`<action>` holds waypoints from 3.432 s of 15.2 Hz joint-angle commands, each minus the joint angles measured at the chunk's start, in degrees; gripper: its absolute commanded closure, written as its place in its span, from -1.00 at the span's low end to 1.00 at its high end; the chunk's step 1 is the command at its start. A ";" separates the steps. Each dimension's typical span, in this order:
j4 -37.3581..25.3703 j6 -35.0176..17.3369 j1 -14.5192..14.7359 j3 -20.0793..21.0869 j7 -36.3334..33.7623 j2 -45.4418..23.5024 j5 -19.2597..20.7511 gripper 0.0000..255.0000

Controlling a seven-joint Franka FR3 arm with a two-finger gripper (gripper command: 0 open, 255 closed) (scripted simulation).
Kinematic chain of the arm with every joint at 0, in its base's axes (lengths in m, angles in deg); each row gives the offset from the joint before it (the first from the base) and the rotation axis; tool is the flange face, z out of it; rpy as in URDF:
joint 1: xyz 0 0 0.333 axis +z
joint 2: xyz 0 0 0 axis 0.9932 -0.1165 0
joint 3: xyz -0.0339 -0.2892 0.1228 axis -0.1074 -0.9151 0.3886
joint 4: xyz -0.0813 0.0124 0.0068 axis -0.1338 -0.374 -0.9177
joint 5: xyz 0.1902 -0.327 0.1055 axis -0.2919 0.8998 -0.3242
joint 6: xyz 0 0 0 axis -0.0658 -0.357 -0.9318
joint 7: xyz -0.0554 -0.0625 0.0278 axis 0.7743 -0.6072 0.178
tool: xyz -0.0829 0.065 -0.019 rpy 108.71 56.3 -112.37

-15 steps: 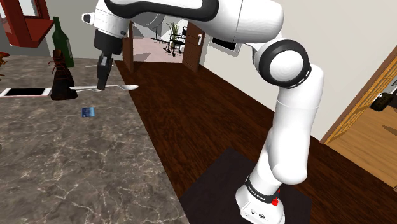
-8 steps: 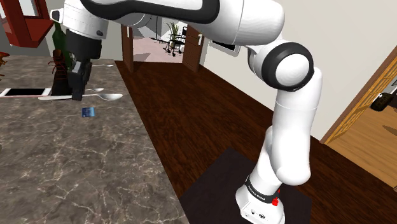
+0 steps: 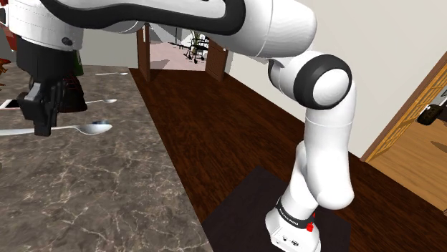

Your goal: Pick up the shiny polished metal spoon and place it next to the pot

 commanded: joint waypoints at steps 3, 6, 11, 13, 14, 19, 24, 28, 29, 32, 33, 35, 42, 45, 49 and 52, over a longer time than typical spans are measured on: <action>-7.12 1.41 4.57 0.93 -5.32 -5.09 2.51 1.00; -13.88 3.34 8.27 1.30 -8.94 -9.52 4.43 1.00; -27.28 7.56 14.24 1.22 -13.43 -18.21 7.21 1.00; -23.07 4.89 13.68 1.30 -13.28 -16.69 6.91 1.00; -21.25 3.69 13.44 1.35 -13.21 -16.09 6.80 1.00; -13.94 -1.56 12.58 1.46 -12.87 -14.08 6.36 1.00; -8.38 -6.07 12.02 1.49 -12.55 -13.07 6.10 1.00; -4.74 -9.35 11.72 1.49 -12.32 -12.73 5.98 1.00; -3.91 -10.14 11.66 1.48 -12.26 -12.70 5.96 1.00; -1.62 -12.43 11.50 1.46 -12.10 -12.72 5.92 1.00; -0.91 -13.18 11.45 1.45 -12.05 -12.77 5.91 1.00; 0.43 -14.64 11.38 1.42 -11.95 -12.90 5.91 1.00; 4.40 -19.48 11.22 1.29 -11.65 -13.81 6.00 1.00; 5.83 -21.46 11.20 1.22 -11.54 -14.38 6.07 1.00; 7.40 -23.97 11.20 1.10 -11.40 -15.35 6.20 1.00; 8.42 -25.80 11.23 0.99 -11.30 -16.18 6.31 1.00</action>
